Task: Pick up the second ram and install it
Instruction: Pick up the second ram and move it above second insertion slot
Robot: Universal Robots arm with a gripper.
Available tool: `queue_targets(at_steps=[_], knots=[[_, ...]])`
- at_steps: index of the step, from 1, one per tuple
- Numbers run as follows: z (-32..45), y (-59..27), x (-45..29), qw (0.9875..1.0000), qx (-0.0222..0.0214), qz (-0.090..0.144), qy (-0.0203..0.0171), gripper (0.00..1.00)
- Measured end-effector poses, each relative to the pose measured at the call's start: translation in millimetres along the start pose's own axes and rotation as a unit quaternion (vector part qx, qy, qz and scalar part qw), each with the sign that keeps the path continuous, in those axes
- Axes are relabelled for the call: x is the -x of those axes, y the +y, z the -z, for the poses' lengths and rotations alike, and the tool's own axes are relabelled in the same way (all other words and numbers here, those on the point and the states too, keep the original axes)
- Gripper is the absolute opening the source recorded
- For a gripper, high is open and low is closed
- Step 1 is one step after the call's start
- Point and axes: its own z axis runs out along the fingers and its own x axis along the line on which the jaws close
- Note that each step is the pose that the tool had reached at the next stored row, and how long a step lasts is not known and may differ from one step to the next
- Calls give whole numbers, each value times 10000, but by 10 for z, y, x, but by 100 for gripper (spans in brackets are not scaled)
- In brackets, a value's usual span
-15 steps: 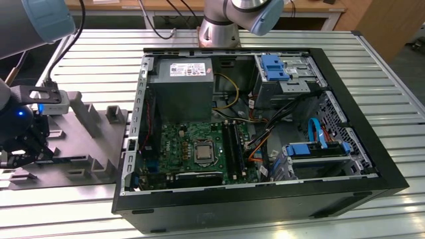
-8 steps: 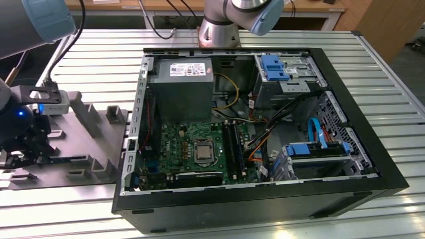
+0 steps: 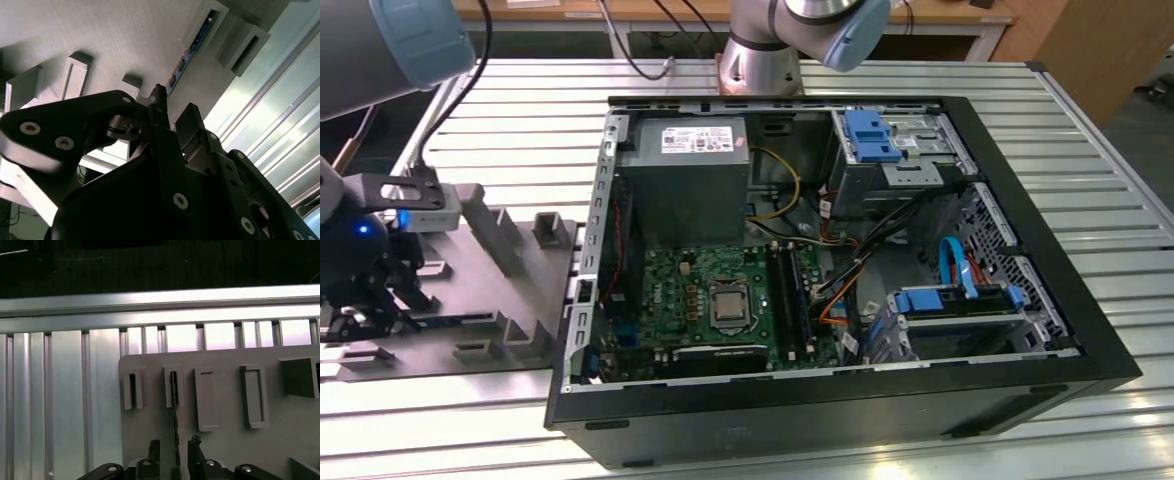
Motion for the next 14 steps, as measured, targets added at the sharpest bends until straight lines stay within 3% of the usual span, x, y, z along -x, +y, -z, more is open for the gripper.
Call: queue_targets(at_steps=[1,3,6,14], knots=[[-5,-1,0,10000,0,24,22,36],[-10,-1,3,10000,-1,81,26,36],[-17,-1,4,9999,-37,160,4,36],[-55,-2,4,9988,-114,485,-2,36]])
